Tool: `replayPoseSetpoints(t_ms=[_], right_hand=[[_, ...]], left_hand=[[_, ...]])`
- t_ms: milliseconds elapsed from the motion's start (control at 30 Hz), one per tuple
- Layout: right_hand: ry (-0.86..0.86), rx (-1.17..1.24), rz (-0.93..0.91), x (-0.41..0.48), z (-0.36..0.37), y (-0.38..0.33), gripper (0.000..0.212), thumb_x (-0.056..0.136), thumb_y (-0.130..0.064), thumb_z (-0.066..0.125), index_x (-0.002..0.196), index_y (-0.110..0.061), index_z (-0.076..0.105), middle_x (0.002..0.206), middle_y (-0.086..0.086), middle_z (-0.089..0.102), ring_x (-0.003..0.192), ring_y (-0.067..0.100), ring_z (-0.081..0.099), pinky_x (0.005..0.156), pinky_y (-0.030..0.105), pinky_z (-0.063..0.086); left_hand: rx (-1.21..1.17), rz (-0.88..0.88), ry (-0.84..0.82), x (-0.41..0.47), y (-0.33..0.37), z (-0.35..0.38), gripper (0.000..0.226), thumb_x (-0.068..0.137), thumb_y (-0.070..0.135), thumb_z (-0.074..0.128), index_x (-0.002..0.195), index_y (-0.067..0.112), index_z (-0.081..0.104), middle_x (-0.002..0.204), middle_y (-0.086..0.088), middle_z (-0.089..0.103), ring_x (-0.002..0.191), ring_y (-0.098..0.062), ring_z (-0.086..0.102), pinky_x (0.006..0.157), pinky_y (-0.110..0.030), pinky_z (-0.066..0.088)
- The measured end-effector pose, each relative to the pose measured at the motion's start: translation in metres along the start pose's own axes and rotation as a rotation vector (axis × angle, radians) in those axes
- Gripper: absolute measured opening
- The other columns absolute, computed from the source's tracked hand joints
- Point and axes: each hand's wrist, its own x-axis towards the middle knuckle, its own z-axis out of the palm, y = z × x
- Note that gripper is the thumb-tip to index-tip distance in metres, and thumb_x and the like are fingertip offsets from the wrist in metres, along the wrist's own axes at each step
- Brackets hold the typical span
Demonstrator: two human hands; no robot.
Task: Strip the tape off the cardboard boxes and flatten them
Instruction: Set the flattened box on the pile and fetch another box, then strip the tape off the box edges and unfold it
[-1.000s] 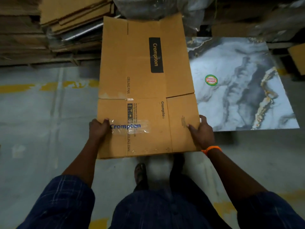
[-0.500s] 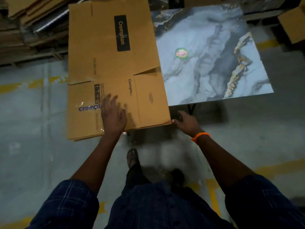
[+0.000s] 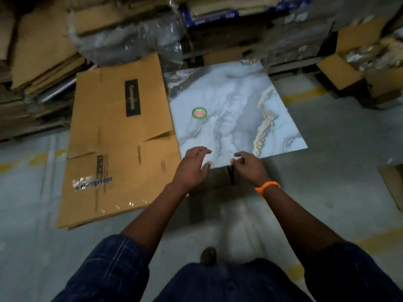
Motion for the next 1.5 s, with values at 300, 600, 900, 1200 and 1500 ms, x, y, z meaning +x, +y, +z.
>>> replayPoseSetpoints(t_ms=[300,600,900,1200,1500], right_hand=[[0.07,0.177,-0.183,0.088,-0.115,-0.019,0.026,0.097,-0.038,0.064,0.112,-0.018,0.071,0.099,-0.007,0.073,0.091,0.004,0.067,0.076,0.01,0.048],[0.132,0.292,-0.261,0.264,-0.304,0.064,0.017,0.097,-0.027,0.064,0.098,-0.014,0.075,0.09,0.001,0.076,0.087,0.015,0.071,0.077,0.029,0.052],[0.175,0.193,-0.433,0.402,-0.458,0.039,0.013,0.094,-0.024,0.068,0.094,-0.014,0.076,0.08,-0.003,0.071,0.07,0.009,0.064,0.066,0.024,0.049],[0.129,0.163,-0.693,0.572,-0.504,-0.081,0.01,0.092,-0.028,0.07,0.093,-0.019,0.075,0.083,-0.005,0.073,0.078,0.008,0.067,0.071,0.03,0.054],[-0.006,0.113,-0.834,0.72,-0.574,-0.229,0.024,0.091,-0.037,0.072,0.108,-0.021,0.07,0.09,-0.007,0.072,0.083,0.005,0.067,0.069,0.025,0.055]], left_hand=[[-0.089,0.031,0.095,0.163,0.09,0.021,0.032,0.103,0.043,0.052,0.129,0.027,0.063,0.125,0.007,0.066,0.122,-0.017,0.053,0.098,-0.03,0.044],[-0.107,-0.04,0.205,0.379,0.219,0.11,0.034,0.103,0.04,0.051,0.126,0.02,0.067,0.123,0.002,0.07,0.117,-0.019,0.06,0.099,-0.037,0.048],[0.007,-0.059,0.278,0.545,0.3,0.098,0.034,0.103,0.038,0.052,0.126,0.018,0.066,0.123,-0.004,0.067,0.118,-0.021,0.055,0.096,-0.029,0.042],[0.15,-0.056,0.529,0.723,0.276,0.003,0.033,0.102,0.034,0.055,0.13,0.019,0.065,0.124,-0.002,0.067,0.12,-0.019,0.055,0.098,-0.031,0.043],[0.092,-0.202,0.709,0.882,0.255,-0.093,0.035,0.1,0.035,0.058,0.133,0.025,0.06,0.129,0.005,0.063,0.123,-0.015,0.054,0.104,-0.038,0.048]])
